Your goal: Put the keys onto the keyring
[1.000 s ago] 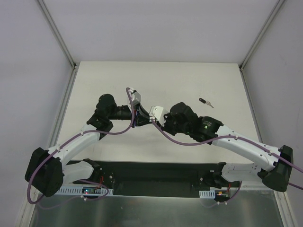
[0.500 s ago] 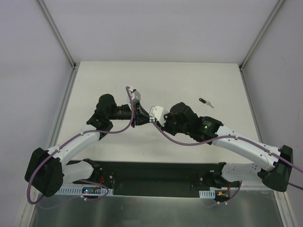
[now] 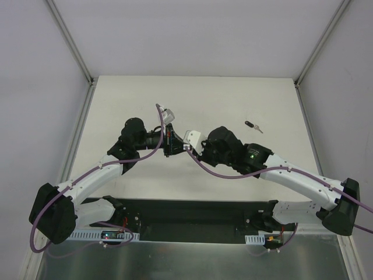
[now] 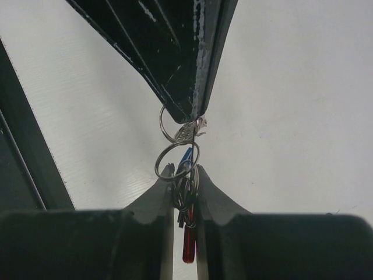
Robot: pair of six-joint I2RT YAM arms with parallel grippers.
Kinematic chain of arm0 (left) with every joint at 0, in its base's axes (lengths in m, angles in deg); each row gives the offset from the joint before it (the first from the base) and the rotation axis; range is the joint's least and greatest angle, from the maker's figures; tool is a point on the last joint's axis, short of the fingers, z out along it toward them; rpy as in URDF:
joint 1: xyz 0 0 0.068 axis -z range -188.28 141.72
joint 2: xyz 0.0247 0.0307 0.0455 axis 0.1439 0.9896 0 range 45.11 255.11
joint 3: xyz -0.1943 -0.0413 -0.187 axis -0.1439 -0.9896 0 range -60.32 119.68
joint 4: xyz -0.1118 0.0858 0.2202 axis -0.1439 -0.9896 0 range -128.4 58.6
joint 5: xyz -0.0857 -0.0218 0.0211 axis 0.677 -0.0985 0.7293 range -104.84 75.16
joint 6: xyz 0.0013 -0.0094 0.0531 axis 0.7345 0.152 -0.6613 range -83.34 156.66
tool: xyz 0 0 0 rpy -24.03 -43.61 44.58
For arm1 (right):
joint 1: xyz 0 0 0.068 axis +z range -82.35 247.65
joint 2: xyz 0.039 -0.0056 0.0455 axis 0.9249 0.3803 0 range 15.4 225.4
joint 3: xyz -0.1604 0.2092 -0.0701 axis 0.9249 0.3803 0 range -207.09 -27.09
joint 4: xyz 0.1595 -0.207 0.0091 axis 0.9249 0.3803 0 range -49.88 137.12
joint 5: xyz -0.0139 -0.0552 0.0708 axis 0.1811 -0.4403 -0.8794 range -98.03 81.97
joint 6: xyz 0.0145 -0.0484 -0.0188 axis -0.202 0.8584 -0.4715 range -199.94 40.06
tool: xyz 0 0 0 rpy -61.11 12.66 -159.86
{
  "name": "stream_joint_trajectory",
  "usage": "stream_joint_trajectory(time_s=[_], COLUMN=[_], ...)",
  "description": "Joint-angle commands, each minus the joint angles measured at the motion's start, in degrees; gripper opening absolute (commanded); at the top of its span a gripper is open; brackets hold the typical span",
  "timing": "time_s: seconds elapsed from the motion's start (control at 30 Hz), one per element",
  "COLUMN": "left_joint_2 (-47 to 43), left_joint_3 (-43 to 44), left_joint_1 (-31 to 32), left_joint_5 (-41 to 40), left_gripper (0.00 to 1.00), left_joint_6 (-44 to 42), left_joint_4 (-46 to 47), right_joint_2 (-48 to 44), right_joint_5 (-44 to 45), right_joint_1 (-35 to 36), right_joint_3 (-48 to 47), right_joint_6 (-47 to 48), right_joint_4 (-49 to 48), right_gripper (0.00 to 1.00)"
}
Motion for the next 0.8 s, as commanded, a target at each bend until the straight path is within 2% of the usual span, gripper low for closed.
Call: stream_joint_trajectory(time_s=[0.0,0.27,0.5,0.77], left_joint_2=[-1.93,-0.44,0.44,-3.34], left_joint_3=[-0.44,-0.09,-0.27,-2.29], left_joint_1=[1.24,1.59,1.59,1.59], left_joint_5=[0.90,3.19,5.30,-4.70], left_gripper=[0.00,0.04,0.00,0.00], left_joint_6=[5.92,7.85,9.26,10.75], left_joint_4=[-1.87,-0.91,0.68,4.98], right_joint_2=[-0.57,-0.84,-0.84,-1.28], right_joint_5=[3.48,3.30,4.00,4.09], right_joint_1=[-0.27,-0.36,-0.27,-0.27], right_joint_3=[-0.31,-0.14,0.30,-0.14], right_joint_6=[-0.65,-1.00,-1.27,-1.53], right_joint_4=[-4.27,-4.98,-5.24,-4.63], right_gripper=[0.01,0.02,0.02,0.01])
